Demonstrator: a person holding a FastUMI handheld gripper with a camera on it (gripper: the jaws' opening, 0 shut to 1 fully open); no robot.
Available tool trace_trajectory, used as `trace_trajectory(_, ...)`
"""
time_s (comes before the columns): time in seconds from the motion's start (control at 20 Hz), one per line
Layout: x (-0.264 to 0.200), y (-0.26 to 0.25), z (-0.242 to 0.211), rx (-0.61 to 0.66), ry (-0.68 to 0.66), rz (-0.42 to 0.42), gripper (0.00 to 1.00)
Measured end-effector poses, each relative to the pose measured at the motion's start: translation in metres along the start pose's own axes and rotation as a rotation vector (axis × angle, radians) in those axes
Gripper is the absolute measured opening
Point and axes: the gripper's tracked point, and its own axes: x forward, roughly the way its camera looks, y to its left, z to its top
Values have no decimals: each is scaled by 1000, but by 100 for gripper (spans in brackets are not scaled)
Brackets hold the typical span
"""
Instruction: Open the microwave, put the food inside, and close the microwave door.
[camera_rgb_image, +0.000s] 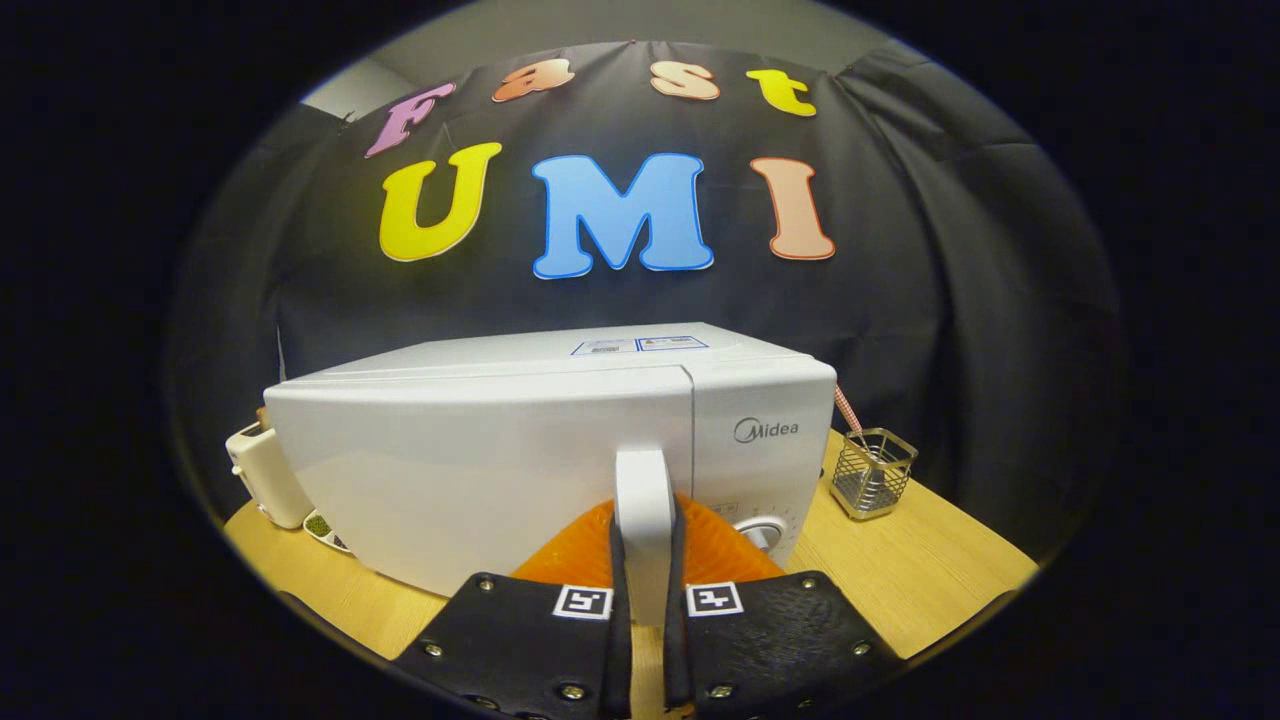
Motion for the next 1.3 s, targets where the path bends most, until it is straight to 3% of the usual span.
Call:
trace_trajectory(0.2, -5, 2, 0, 2, -1, -13, 9)
trace_trajectory(0.4, -45, 9, -7, -52, -28, -24, 9)
trace_trajectory(0.7, -94, 25, -20, -23, -41, -4, 10)
trace_trajectory(0.9, -122, 41, -27, -10, -53, 58, 22)
trace_trajectory(1.3, -167, 71, -39, -13, -50, 184, 23)
